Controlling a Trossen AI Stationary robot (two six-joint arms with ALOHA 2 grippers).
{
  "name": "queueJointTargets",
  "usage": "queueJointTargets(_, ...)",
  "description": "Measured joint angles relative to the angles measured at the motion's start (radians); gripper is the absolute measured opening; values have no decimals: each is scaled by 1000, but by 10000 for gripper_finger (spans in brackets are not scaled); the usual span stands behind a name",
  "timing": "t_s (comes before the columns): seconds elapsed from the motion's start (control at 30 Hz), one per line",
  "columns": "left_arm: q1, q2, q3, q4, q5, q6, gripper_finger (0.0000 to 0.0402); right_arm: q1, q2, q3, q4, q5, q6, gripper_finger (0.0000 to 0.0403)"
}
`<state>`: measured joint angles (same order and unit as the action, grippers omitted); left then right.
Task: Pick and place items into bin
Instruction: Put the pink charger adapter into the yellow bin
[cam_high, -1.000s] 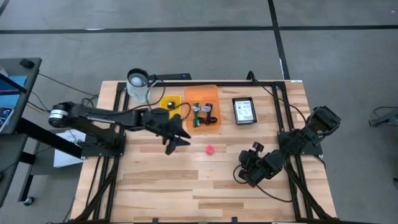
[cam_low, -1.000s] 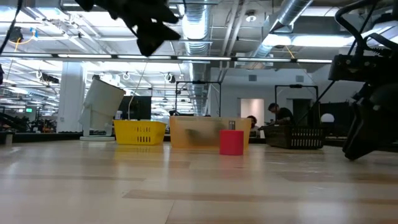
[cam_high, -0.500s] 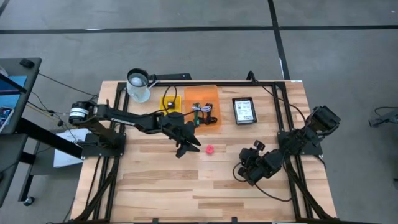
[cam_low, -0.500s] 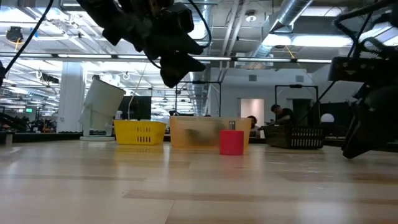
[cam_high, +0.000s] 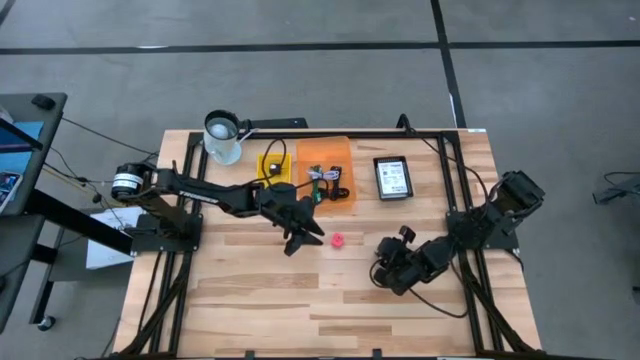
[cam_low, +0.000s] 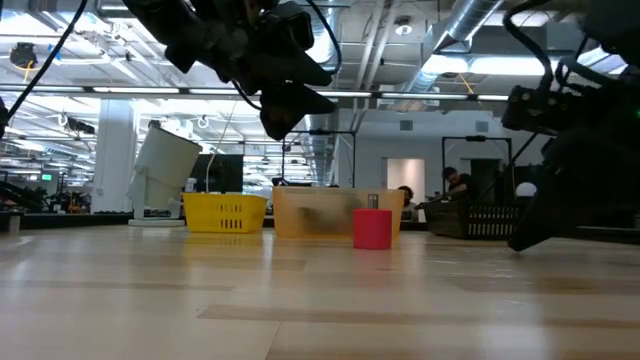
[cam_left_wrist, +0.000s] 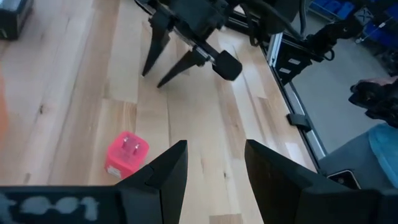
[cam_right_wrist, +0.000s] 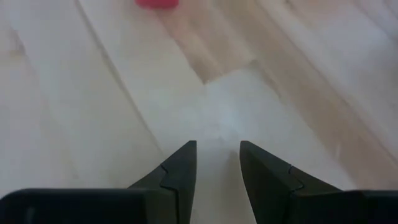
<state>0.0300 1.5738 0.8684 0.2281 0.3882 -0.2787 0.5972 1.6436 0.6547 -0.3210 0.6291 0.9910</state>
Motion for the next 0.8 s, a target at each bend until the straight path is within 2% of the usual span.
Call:
queueJointTargets(0.23, -1, -9, 0, 0, 45, -108, 150, 24, 0, -113, 270, 176, 1, 118)
queueJointTargets(0.37, -2, -20, 0, 14, 72, -137, 145, -22, 0, -180, 464, 173, -4, 118)
queueJointTargets(0.6, -13, -21, 0, 68, 79, -217, 144, -111, 0, -191, 525, 149, 67, 118)
queueJointTargets(0.8, -45, -28, 0, 210, 98, -245, 144, -106, 0, -190, 754, 100, -182, 118)
